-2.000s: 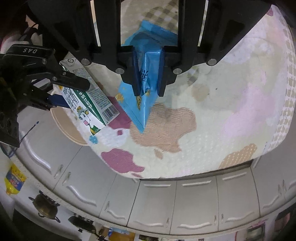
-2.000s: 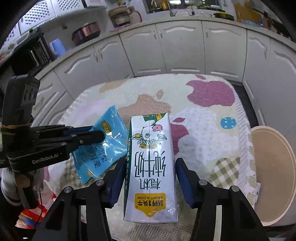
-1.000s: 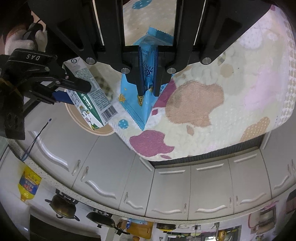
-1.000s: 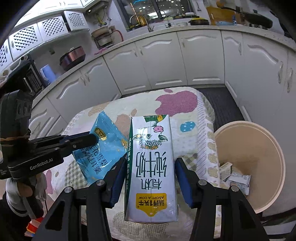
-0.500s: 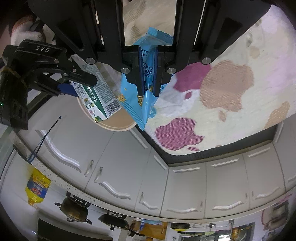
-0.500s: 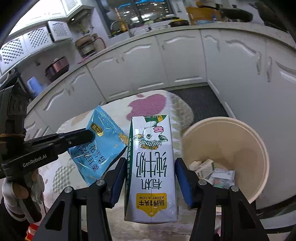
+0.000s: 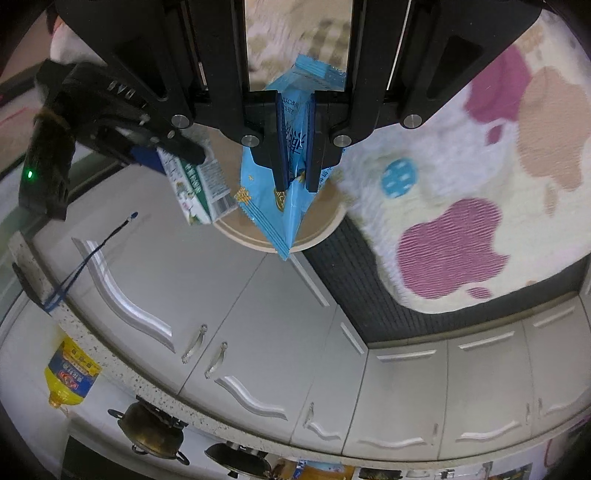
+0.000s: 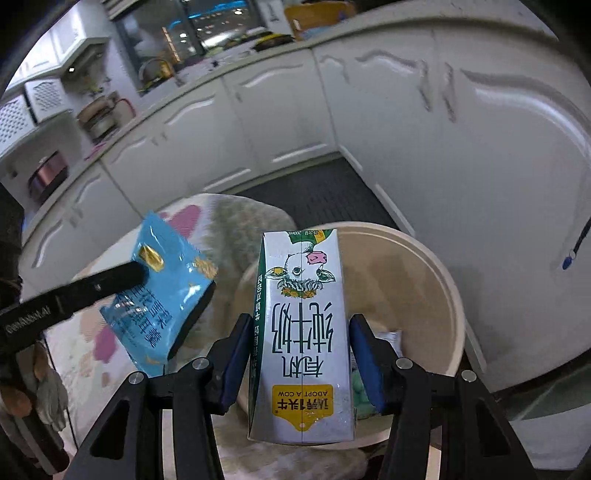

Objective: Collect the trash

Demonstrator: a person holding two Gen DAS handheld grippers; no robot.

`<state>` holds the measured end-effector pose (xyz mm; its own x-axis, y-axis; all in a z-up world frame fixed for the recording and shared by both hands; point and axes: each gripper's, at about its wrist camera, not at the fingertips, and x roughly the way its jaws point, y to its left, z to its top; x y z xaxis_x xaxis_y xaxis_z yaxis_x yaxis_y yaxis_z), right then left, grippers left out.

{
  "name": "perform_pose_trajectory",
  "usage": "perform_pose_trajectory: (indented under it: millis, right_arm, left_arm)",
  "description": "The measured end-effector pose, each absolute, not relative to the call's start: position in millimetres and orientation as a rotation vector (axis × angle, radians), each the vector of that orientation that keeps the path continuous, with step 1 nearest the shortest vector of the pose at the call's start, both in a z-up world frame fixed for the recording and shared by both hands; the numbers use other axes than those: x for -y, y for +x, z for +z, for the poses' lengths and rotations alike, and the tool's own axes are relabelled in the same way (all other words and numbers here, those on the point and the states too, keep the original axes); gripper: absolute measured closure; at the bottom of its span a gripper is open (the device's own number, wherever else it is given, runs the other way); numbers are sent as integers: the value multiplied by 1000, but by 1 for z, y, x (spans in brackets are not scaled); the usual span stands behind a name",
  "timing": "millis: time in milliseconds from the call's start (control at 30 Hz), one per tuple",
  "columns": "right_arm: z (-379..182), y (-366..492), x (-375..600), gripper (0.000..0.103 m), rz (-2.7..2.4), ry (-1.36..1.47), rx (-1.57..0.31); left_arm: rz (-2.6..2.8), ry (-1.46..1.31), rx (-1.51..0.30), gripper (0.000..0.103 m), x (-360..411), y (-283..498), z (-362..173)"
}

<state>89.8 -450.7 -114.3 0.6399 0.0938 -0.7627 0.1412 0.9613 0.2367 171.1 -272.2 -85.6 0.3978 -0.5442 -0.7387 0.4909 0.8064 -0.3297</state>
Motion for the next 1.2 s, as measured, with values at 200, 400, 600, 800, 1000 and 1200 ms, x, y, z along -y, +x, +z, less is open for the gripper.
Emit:
perform_pose_trajectory:
  millis: [200, 400, 600, 800, 1000, 1200]
  right_arm:
    - [-131, 100, 471, 51, -63, 312, -899]
    - [-137, 100, 476, 44, -76, 330, -908]
    - [-138, 94, 480, 40, -89, 373, -893]
    - [-129, 84, 463, 34, -71, 356, -846]
    - [-120, 80, 441, 30, -69, 327, -808]
    - [-112, 74, 425, 25, -60, 327, -761]
  left_arm:
    - [-643, -63, -994, 96, 308, 192, -105]
    - [-636, -73, -1022, 78, 317, 198, -122]
    - [-650, -90, -1008, 46, 309, 191, -121]
    - [-621, -63, -962, 42, 291, 178, -111]
    - [-575, -40, -898, 42, 266, 163, -99]
    - [-523, -21, -842, 42, 241, 148, -89]
